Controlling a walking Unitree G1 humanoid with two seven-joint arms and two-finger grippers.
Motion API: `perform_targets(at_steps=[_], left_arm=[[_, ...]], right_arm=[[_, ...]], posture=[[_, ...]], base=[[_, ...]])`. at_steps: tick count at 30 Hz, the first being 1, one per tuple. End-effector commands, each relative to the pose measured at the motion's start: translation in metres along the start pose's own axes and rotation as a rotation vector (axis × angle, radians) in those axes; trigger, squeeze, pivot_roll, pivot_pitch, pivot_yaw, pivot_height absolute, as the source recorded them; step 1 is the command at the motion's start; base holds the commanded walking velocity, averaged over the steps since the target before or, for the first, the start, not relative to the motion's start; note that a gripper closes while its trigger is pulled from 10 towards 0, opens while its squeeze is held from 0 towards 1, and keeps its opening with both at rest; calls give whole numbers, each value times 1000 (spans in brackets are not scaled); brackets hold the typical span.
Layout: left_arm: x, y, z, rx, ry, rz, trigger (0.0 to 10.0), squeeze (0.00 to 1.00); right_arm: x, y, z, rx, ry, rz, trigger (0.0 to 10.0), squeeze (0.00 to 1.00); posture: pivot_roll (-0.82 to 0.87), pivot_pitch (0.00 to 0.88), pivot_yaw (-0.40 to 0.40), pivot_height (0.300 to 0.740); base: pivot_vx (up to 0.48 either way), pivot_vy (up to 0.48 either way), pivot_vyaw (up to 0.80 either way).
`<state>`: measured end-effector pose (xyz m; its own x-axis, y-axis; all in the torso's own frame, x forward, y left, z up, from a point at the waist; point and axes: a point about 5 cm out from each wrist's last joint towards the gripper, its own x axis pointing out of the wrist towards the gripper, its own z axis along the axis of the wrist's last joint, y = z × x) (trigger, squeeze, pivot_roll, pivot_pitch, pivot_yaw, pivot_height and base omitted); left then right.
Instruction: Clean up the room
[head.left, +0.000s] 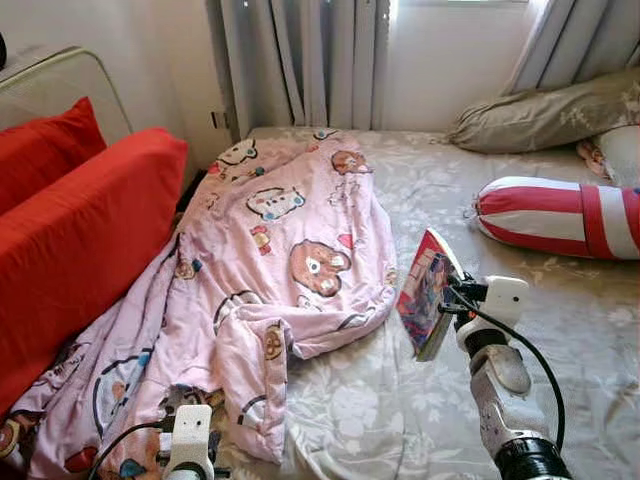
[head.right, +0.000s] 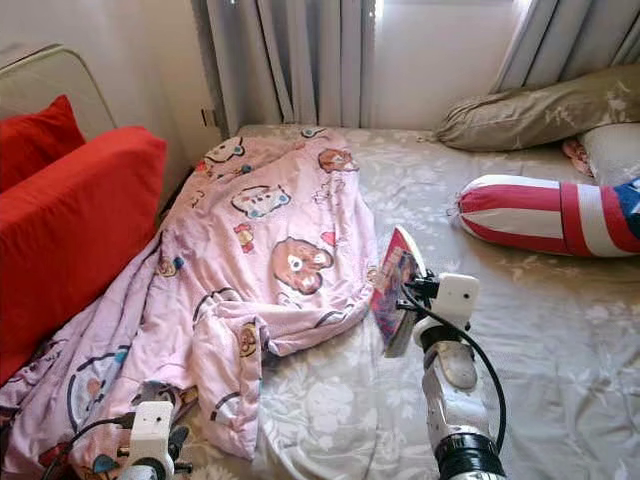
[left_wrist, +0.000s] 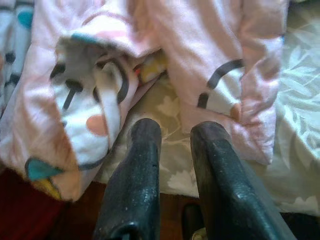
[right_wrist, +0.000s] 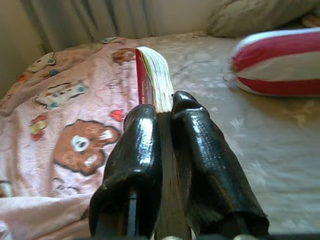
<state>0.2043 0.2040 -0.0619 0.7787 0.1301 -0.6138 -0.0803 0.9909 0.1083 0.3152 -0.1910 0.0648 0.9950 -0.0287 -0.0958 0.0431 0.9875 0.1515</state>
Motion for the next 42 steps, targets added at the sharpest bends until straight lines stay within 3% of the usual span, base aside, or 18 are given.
perform_targets(at_steps=[1,14,27,42], left_arm=[[0,1,-1,13,7,2,10000,0],[0,1,-1,16,5,3,10000,0],[-1,-1,-2,19,6,-4,10000,0],[-1,-2,-2,15,3,-3,10000,0]], right_arm=[[4,1,10,5,-40,8,10000,0],[3,3,10,5,-43,23,10000,0],[2,5,5,8,-16,40,10000,0],[1,9,3,7,-15,67,10000,0]], posture=[[45,0,17,740],[44,0,19,740],[38,0,22,740],[37,0,21,740]], base=[[0,0,-694],[0,0,-571],[0,-295,0],[0,-252,-470]])
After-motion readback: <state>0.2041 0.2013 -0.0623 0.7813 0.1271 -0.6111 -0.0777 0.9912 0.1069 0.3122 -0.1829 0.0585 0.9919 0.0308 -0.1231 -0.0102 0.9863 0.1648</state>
